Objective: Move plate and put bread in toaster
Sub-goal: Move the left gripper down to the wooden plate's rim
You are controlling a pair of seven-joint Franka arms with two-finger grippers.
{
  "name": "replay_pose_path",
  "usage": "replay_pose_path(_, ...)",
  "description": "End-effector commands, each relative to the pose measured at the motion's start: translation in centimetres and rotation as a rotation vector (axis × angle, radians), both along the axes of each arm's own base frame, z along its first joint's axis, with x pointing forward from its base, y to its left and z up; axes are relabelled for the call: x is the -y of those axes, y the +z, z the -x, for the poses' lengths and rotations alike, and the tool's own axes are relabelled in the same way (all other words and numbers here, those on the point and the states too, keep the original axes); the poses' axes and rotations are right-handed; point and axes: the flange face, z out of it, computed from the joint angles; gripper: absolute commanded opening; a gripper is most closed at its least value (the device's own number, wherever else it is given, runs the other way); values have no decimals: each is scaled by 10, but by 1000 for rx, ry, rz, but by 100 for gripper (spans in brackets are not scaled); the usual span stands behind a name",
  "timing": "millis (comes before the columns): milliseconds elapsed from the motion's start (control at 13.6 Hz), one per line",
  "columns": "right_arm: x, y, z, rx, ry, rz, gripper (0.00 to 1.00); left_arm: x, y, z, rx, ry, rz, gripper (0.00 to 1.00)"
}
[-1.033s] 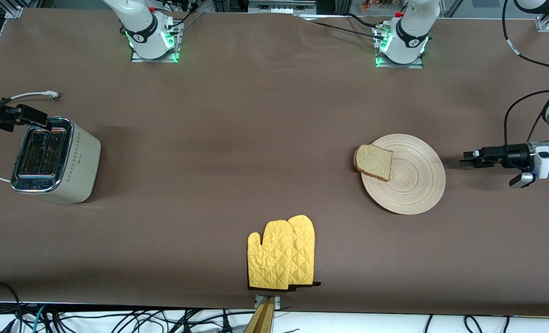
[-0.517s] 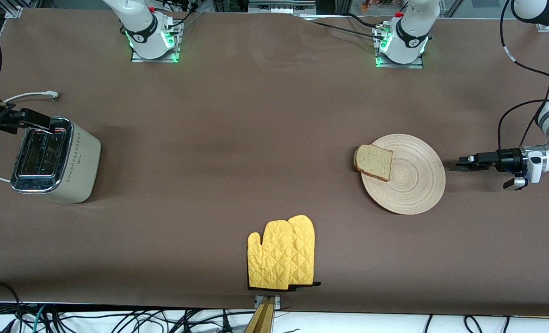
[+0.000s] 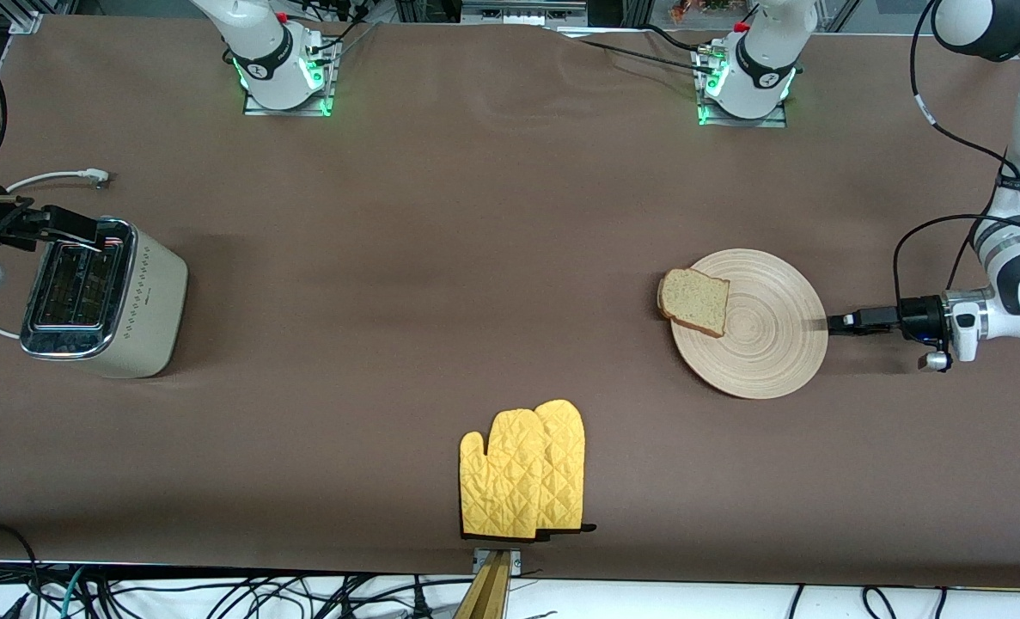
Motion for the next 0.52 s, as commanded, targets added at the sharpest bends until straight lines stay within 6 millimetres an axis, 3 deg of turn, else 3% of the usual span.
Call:
replay_pose_path(0, 0, 3, 1, -6, -5, 10, 100, -6, -3, 2, 21, -34, -17, 99)
replay_pose_path(295, 0, 2, 1, -7, -1, 8, 100, 1, -17, 6, 85, -115, 4, 95)
replay_pose_path(369, 0, 1, 0, -9, -4, 8, 100, 4, -20, 7, 112, -136, 12, 89)
replay_pose_path(443, 0, 1, 0, -9, -4, 8, 100, 4, -22, 8, 131, -149, 16, 76)
